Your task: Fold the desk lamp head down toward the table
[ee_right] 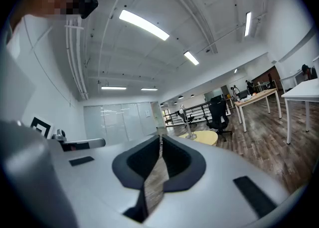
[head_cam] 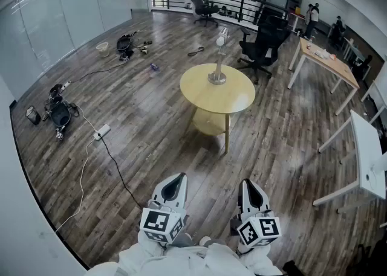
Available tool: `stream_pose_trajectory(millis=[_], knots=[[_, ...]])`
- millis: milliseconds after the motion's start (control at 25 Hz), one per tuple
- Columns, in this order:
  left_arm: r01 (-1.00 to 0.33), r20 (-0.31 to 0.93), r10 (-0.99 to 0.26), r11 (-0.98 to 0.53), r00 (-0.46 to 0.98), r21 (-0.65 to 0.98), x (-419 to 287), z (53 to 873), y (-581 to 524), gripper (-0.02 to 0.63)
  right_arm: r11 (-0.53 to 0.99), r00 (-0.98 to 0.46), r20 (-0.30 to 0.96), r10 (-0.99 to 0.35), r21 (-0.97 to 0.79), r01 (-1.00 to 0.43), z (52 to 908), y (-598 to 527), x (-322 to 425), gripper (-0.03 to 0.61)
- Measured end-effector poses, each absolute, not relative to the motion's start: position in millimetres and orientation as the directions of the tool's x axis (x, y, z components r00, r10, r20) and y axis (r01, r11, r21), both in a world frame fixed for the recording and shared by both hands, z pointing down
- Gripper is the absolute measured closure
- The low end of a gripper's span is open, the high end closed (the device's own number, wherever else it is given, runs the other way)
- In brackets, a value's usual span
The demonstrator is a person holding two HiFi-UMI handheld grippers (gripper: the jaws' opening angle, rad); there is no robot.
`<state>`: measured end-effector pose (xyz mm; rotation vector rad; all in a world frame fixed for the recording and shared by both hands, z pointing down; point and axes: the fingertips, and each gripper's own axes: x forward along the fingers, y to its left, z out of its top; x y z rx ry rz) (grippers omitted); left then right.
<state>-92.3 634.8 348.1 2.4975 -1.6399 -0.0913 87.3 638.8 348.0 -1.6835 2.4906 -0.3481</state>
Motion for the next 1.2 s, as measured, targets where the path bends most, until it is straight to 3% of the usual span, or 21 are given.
stream_pose_trajectory(millis=[400, 1200], knots=[[-0.904, 0.05, -0.915, -0.387, 0.401, 0.184, -125, 362, 600, 0.615, 0.313, -0.34, 0.062, -0.938, -0.266, -0.912, 363, 605, 71, 0.554], [-0.9, 0.02, -0.91, -0.406, 0.414, 0.157, -107, 357, 464, 0.615, 0.323, -0.343, 0.04, -0.939, -0.25, -0.913, 356, 454, 78, 0.552]])
